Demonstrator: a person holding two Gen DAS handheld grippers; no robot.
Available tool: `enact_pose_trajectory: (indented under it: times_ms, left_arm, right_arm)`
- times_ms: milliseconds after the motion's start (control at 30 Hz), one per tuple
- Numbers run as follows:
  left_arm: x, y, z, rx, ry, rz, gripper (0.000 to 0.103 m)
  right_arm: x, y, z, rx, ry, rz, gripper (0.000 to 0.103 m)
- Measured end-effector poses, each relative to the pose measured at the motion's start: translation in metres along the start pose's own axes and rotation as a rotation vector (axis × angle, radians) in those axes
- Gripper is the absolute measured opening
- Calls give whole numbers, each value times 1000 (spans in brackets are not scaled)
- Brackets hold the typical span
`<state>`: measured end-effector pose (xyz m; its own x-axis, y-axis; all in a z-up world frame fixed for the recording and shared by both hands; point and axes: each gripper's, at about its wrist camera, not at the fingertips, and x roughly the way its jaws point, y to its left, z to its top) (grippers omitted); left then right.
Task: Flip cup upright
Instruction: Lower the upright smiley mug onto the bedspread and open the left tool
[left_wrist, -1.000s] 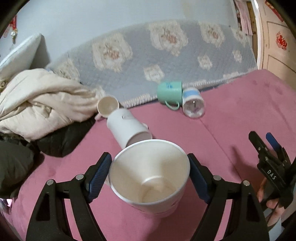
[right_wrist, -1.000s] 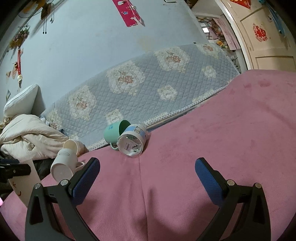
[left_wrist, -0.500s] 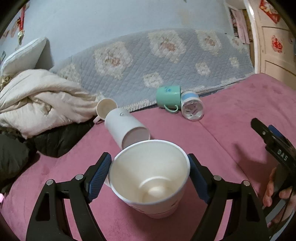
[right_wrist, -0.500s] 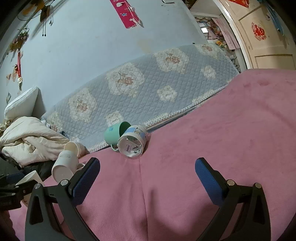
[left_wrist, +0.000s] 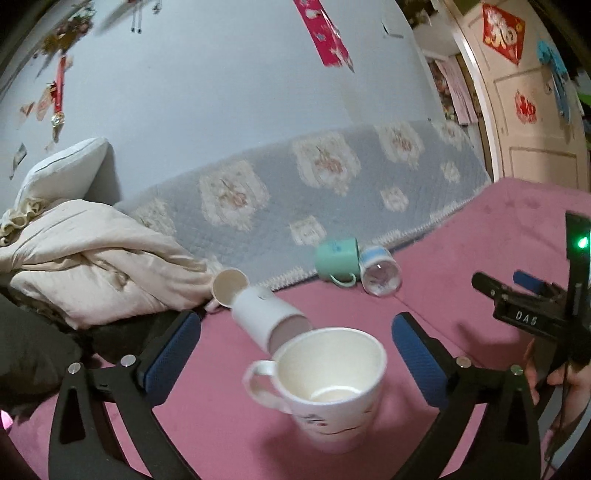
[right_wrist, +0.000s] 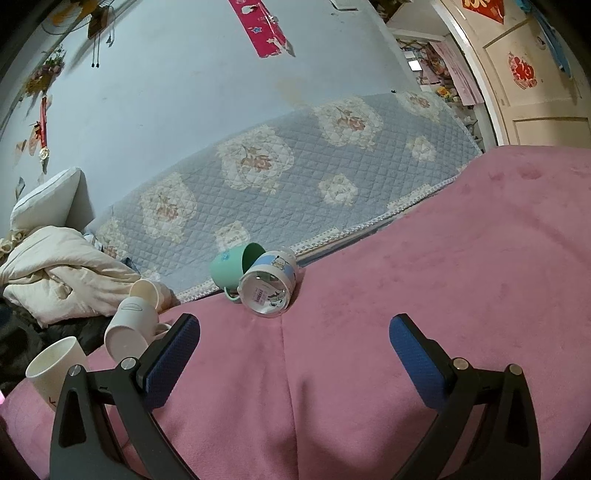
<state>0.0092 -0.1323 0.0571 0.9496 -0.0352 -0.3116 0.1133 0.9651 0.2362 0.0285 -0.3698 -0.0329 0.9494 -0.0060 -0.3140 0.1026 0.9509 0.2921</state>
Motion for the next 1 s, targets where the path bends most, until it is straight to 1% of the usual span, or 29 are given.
enact_pose_trajectory:
  times_ms: [33,67,200,300,367,400,500,533,633,700,767,867,900,933,1000]
  left_arm:
    - [-3,10,3,-16,-4,-16,103]
    - [-7,18,6,-32,-15,-15,103]
    - [-30,52,16,-85,-96,14,103]
    - [-51,70,12,-101,-182,52,103]
    - [-56,77,3,-119,-214,59,103]
    - [-55,81,-4,-142,-216,44,103]
    - [-43,90,-24,-238,-167,7,103]
    - [-39,91,-31,-253,-162,5,103]
    - [-35,88,-49,-251,-166,20,103]
    - [-31,89,-59,-250,-157,29,103]
    - [-28,90,-71,-250,-152,43,103]
    - [-23,93,-79,-275,-133,39,103]
    - [-24,94,-80,-280,-138,41,103]
    - [-26,94,-82,-282,-147,41,103]
    - [-29,93,-83,-277,-159,25,103]
  right_arm:
    - [0,2,0,-9,-1,-3,103]
    - [0,3,0,-19,-4,-5,103]
    - [-3,8,-1,-44,-11,-2,103]
    - [-3,8,0,-43,-11,-1,103]
    - [-2,9,0,-46,-12,-2,103]
    - [-3,9,0,-49,-13,-3,103]
    - [-3,14,-1,-70,-16,-7,103]
    - [-4,15,-1,-78,-17,-4,103]
    - [-6,19,-2,-97,-20,12,103]
    - [-7,22,-2,-114,-17,37,103]
    - [-8,27,-3,-135,-10,82,103]
    - [-12,41,-5,-188,26,181,103]
    - [-14,47,-6,-199,41,222,103]
    - [-18,53,-7,-197,62,276,103]
    - [-26,62,-10,-176,61,324,103]
